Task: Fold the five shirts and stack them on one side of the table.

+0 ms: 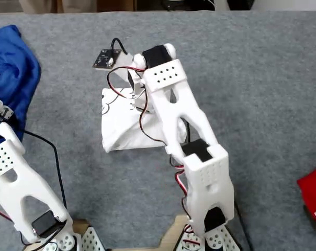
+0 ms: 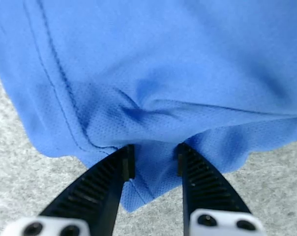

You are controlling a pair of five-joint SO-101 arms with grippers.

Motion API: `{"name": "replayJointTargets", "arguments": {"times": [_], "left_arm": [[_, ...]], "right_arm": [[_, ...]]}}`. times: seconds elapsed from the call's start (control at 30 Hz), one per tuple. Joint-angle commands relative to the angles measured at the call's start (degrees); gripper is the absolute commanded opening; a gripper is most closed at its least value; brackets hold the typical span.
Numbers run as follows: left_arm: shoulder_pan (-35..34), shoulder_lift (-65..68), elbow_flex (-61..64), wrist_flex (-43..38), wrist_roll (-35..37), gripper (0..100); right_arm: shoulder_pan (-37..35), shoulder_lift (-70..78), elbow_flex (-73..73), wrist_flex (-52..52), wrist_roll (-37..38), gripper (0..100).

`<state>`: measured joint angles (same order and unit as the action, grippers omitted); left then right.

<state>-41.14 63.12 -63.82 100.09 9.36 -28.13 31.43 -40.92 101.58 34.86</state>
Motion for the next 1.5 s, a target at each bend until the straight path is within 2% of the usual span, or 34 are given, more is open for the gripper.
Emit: {"name": "replayJointTargets", "arguments": {"times": [0.0, 0.27, 0.53, 0.67, 0.77, 0.93, 1.0, 1.13, 1.3, 1.47], "left_arm": [[2.8, 0.5, 0.4, 0.3, -0.4, 17], [2.8, 0.5, 0.4, 0.3, -0.4, 17], [2.8, 0.5, 0.4, 0.3, -0.5, 17], [4.3, 0.5, 0.8, 0.5, -5.0, 17], [5.0, 0.4, 0.6, 0.6, -5.5, 17], [6.0, -2.5, 2.0, 0.7, -9.0, 16], [6.9, -5.3, 4.7, 0.7, -9.5, 12], [12.0, -13.2, 11.8, 0.7, -9.7, 10], [21.5, -21.1, 19.2, 0.6, -7.0, 8], [26.6, -27.7, 20.5, 0.6, -2.7, 4]], "right_arm": [[0.8, -6.5, -0.3, -0.5, 0.5, 0.5], [0.7, -9.5, 0.6, -0.6, 0.4, 0.5], [0.7, -9.5, 7.6, -1.0, 0.4, 0.8], [0.7, -9.8, 10.2, -1.1, 0.5, 10.0], [0.7, -10.0, 10.7, 0.8, 0.4, 16.6], [0.0, -16.9, 12.5, 0.8, 0.4, 20.5], [-0.7, -19.6, 13.1, 0.8, 0.4, 21.5], [-1.5, -18.9, 12.8, -2.9, -2.8, 20.2], [-4.2, -11.6, 12.5, -10.1, -3.3, 0.4], [-4.2, -2.5, 6.2, -11.5, -3.3, 0.9]]}}
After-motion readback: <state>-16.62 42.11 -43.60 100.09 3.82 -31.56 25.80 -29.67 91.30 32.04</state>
